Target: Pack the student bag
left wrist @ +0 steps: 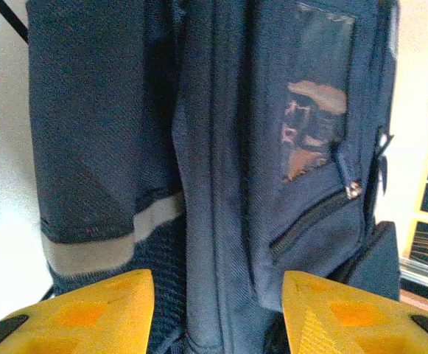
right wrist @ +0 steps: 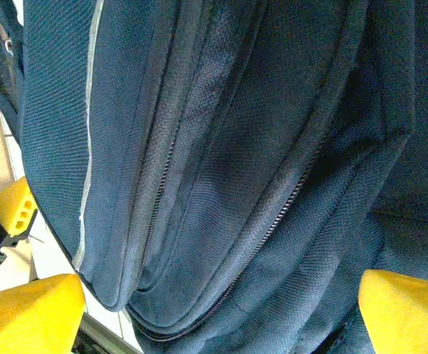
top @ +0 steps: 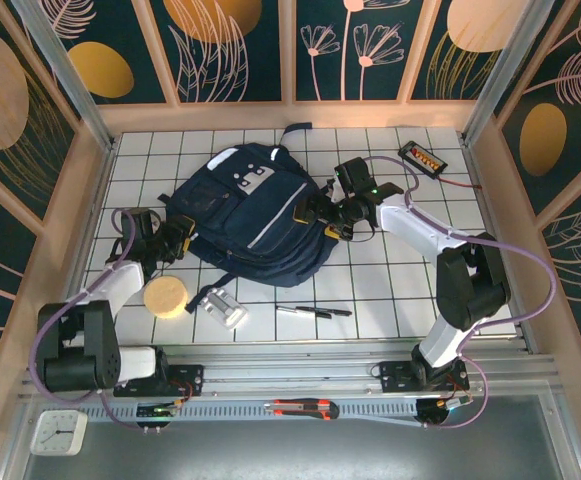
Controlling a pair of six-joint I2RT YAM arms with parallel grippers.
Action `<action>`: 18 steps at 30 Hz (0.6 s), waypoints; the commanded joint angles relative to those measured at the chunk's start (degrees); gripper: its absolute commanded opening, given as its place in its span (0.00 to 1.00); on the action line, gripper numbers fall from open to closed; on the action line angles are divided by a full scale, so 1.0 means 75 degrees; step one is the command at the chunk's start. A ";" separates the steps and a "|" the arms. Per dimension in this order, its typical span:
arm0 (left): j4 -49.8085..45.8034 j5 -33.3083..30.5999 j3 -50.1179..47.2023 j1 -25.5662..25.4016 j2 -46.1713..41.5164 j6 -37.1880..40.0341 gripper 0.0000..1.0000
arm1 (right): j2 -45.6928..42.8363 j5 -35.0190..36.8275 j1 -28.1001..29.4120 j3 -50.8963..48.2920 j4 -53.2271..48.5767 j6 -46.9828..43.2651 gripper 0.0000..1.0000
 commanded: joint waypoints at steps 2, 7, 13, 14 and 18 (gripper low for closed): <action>0.0437 0.0129 0.0379 0.0140 0.0500 0.0336 0.50 | 0.0198 -0.0069 -0.0079 0.0263 -0.0252 -0.0193 0.96; 0.0862 0.0284 0.0498 0.0161 0.1058 0.0444 0.50 | 0.0251 -0.0104 -0.0153 0.0275 -0.0294 -0.0236 0.96; 0.0974 0.0333 0.0760 0.0167 0.1550 0.0619 0.50 | 0.0356 -0.0134 -0.0196 0.0324 -0.0321 -0.0224 0.96; 0.0987 0.0344 0.0821 0.0168 0.1634 0.0637 0.50 | 0.0380 -0.0140 -0.0201 0.0362 -0.0331 -0.0229 0.96; 0.1105 0.0334 0.0895 0.0167 0.1887 0.0627 0.49 | 0.0499 -0.0138 -0.0207 0.0505 -0.0401 -0.0244 0.96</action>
